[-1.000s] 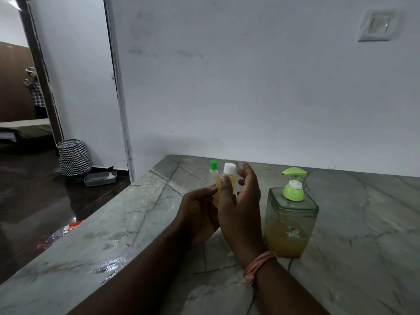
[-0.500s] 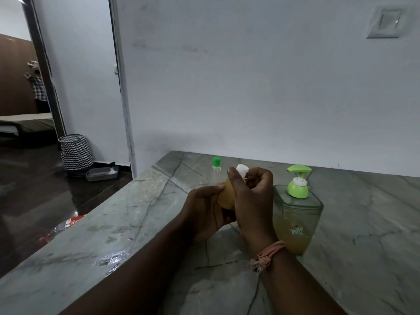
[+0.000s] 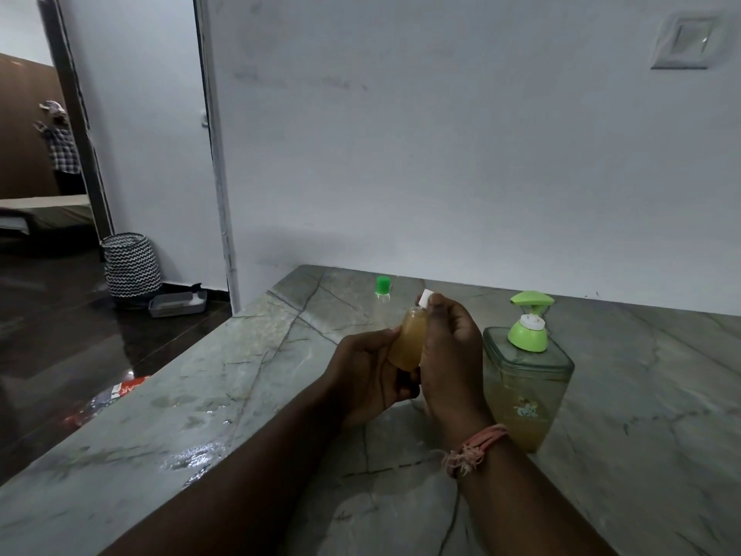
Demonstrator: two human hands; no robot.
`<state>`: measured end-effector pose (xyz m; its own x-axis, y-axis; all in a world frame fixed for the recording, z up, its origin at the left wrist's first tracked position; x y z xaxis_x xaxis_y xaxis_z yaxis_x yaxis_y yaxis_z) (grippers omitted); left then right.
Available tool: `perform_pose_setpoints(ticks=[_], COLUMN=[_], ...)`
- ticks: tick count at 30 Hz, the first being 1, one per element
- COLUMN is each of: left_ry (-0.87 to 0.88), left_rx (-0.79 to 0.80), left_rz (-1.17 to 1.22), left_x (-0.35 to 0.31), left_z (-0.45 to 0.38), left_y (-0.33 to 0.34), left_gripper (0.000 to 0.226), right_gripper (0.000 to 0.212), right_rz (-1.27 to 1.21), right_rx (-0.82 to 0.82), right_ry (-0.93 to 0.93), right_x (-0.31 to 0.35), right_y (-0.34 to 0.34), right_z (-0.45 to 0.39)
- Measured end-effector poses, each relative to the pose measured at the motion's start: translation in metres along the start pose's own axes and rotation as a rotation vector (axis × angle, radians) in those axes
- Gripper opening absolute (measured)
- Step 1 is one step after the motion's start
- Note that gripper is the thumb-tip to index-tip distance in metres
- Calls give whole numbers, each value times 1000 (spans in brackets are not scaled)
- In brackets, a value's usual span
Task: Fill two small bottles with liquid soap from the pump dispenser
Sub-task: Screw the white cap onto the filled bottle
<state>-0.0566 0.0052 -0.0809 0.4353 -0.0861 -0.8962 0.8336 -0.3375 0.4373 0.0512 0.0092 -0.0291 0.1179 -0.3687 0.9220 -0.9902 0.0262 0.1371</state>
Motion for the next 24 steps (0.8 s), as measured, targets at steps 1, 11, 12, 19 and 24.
perform_pose_setpoints(ticks=[1,11,12,19,24], left_ry=[2,111,134,256,222], left_rx=[8,37,23,-116,-131], left_rz=[1,-117,-145,-182,-21], left_x=[0,-7,-8,-24,-20], left_z=[0,-4,-4,-6,-9], left_y=[1,0,1,-10,-21], left_gripper=[67,40,36,27,35], right_gripper=[20,27,27,26,26], right_rz=[2,56,87,309,412], right_rx=[2,25,5,152,167], right_ry=[2,8,12,13,17], right_x=[0,2,2,-1,-10], right_y=[0,3,2,24,32], right_z=[0,-4,-5,-11,-18])
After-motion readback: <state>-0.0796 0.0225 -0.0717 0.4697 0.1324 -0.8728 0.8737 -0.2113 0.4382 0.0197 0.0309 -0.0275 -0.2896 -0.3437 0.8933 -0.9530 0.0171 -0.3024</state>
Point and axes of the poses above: each hand's wrist, its own z-axis away from the middle knuckle, its own y-axis out of the palm, x = y × z, the point moved 8 cm from there along -z, towards the middle knuckle, and after that the axes turned 7 degrees about x, right-handed, at the moved point
